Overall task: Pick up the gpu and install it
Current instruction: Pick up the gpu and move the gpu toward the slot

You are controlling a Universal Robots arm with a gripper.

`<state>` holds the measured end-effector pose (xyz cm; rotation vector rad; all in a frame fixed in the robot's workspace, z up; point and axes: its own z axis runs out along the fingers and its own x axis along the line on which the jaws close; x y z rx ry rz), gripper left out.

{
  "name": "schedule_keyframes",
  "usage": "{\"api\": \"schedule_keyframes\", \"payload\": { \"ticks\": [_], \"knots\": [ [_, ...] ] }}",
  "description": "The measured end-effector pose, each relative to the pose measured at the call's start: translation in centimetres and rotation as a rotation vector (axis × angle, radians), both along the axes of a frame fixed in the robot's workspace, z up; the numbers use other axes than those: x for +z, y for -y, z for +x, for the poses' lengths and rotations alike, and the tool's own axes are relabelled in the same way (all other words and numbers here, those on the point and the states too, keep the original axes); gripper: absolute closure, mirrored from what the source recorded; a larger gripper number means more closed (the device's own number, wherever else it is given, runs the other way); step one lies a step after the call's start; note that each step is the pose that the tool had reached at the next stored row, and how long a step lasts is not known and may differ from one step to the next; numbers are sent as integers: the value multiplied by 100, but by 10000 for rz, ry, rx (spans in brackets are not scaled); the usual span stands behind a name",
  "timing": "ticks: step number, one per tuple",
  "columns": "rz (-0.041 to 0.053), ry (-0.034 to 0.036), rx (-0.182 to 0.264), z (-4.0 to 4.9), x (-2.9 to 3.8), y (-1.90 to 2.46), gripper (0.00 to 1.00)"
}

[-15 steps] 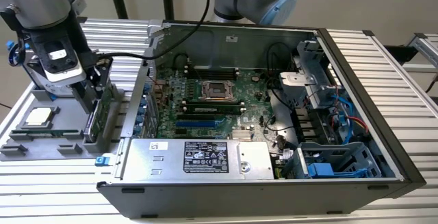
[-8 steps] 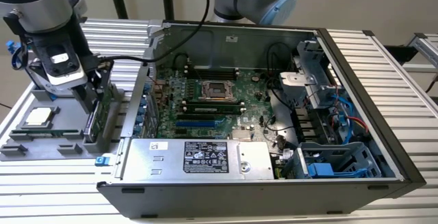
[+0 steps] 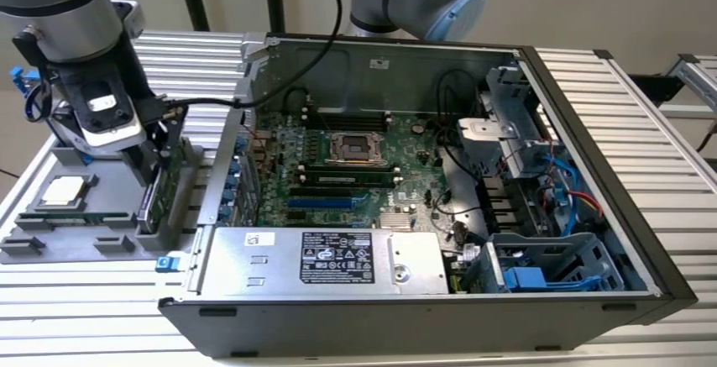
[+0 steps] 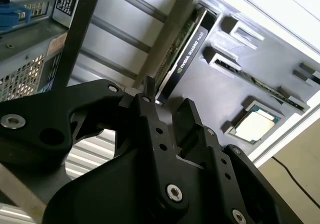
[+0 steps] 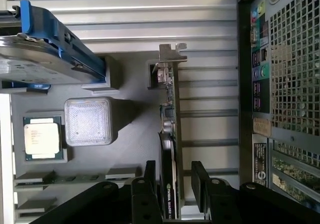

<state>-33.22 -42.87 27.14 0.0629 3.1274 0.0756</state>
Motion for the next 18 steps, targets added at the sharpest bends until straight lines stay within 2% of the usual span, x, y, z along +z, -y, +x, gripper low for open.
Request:
{"api": "schedule_keyframes", "payload": {
  "ticks": [18],
  "knots": [
    [-1, -1, 0, -2, -157, 0, 0]
  ]
}}
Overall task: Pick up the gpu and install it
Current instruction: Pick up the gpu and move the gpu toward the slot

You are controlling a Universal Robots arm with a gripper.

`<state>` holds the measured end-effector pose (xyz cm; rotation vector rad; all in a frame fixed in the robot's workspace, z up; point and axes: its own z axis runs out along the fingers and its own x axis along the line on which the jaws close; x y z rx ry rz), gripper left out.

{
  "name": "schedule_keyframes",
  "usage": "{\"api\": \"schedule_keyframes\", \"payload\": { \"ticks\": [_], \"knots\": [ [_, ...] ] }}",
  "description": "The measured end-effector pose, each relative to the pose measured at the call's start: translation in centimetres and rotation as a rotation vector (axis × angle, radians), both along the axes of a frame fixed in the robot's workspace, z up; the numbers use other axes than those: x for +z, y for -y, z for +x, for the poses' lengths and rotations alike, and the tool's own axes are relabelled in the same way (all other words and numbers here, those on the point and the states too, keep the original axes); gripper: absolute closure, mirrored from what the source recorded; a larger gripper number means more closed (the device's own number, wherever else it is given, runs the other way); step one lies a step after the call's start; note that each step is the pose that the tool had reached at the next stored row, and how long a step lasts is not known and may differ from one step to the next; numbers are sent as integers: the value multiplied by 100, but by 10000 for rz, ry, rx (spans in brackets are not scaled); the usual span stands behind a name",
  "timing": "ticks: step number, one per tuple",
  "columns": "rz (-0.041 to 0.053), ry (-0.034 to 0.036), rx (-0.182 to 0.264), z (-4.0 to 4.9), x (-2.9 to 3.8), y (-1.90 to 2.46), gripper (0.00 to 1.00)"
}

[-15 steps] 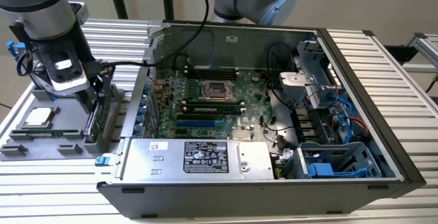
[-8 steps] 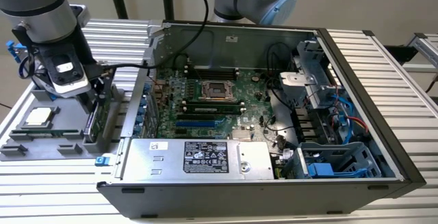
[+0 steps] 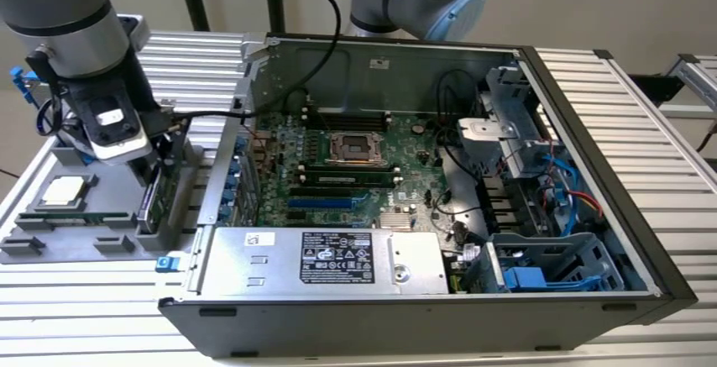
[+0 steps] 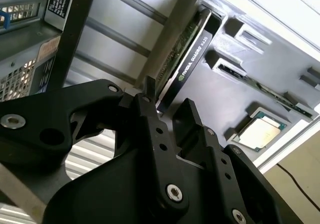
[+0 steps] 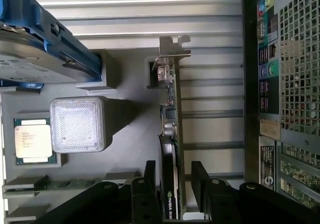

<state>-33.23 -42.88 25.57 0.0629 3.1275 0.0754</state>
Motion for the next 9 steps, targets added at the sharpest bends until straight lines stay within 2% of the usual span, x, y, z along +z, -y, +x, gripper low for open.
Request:
{"api": "schedule_keyframes", "payload": {
  "ticks": [9],
  "knots": [
    [0, 1, 0, 0, -89, 0, 0]
  ]
}}
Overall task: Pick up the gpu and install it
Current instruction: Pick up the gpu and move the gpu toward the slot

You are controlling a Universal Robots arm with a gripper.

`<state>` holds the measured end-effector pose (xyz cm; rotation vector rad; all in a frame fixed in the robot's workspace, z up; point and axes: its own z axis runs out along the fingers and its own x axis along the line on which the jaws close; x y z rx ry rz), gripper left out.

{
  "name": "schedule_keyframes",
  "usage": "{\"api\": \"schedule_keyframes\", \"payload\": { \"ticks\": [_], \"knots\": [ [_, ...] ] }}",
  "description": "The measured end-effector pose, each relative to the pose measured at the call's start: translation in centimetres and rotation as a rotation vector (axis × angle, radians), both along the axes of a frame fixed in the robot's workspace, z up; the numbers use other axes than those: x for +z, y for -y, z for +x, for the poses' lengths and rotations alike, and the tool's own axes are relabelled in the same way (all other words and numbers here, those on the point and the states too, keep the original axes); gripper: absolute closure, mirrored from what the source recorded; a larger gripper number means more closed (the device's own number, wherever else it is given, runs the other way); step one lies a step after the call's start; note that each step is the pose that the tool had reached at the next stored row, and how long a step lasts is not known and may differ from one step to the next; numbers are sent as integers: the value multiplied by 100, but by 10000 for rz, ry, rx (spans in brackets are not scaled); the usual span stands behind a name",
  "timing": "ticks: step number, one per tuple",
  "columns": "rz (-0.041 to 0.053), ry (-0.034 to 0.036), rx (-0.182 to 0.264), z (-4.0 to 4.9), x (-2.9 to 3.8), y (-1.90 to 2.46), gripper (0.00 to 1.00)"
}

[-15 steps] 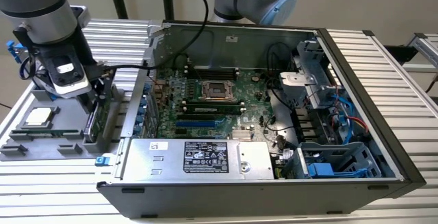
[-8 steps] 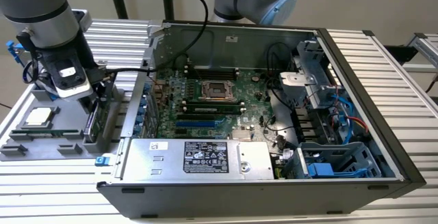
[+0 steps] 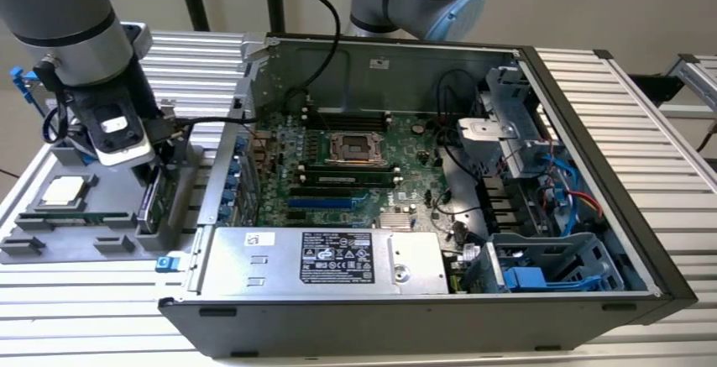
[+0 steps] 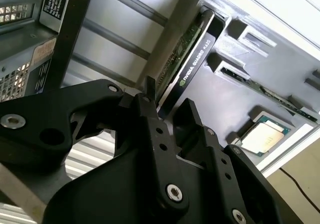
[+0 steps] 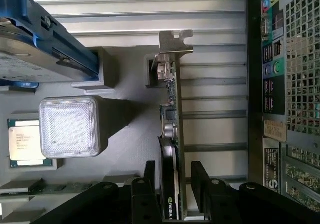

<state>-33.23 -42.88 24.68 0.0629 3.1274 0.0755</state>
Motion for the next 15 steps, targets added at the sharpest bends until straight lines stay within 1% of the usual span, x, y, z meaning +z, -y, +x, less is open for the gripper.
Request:
{"api": "schedule_keyframes", "payload": {
  "ticks": [5, 11, 15],
  "knots": [
    [0, -22, -1, 0, -36, 0, 0],
    [0, -28, -1, -1, -76, 0, 0],
    [-1, -30, 0, -1, -79, 0, 0]
  ]
}}
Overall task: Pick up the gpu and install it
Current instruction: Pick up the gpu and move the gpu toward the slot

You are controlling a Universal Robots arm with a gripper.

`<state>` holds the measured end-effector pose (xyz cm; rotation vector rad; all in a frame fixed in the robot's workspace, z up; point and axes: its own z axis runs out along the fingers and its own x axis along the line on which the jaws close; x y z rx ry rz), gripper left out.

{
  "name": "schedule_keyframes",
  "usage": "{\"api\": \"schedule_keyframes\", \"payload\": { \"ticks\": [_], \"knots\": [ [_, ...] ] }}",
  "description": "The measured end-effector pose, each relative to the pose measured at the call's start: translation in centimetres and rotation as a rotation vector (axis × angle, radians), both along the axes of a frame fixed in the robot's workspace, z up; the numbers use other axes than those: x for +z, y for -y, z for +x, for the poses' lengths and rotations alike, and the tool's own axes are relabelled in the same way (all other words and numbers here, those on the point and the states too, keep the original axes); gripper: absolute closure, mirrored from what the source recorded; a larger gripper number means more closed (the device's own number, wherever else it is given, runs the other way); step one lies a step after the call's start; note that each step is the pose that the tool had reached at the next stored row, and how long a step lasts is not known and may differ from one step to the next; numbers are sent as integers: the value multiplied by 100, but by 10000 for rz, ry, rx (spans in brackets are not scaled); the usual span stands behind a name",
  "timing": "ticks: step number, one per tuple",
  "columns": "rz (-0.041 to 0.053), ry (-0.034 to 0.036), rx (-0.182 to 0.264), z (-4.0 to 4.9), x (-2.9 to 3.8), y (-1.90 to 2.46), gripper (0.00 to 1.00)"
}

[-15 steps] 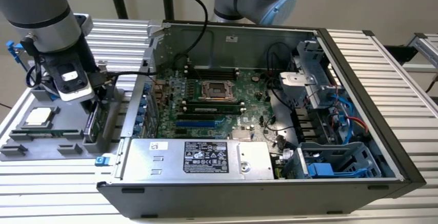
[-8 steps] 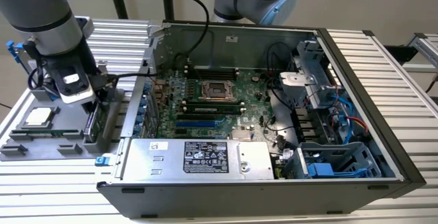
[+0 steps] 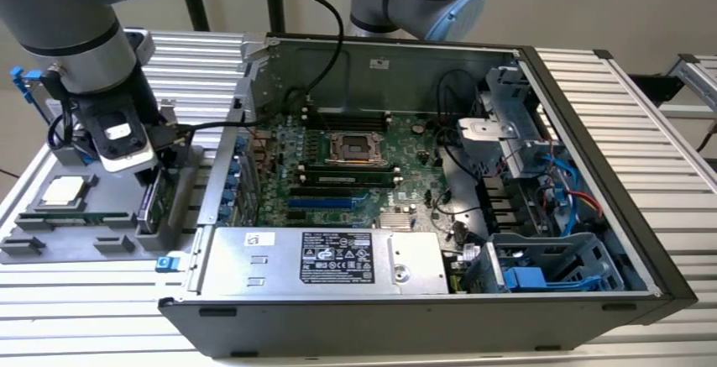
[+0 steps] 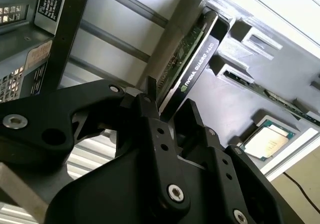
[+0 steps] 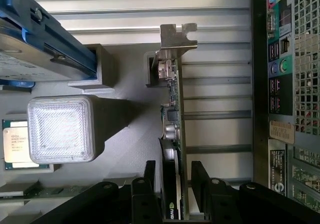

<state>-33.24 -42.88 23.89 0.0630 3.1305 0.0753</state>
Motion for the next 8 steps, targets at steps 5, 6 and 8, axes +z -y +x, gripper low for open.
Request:
{"api": "schedule_keyframes", "payload": {
  "ticks": [5, 6, 8],
  "knots": [
    [2, 1, 1, 0, -1, 0, 0],
    [2, 2, 0, 0, -1, 0, 0],
    [3, 2, 0, 0, -1, 0, 0]
  ]
}}
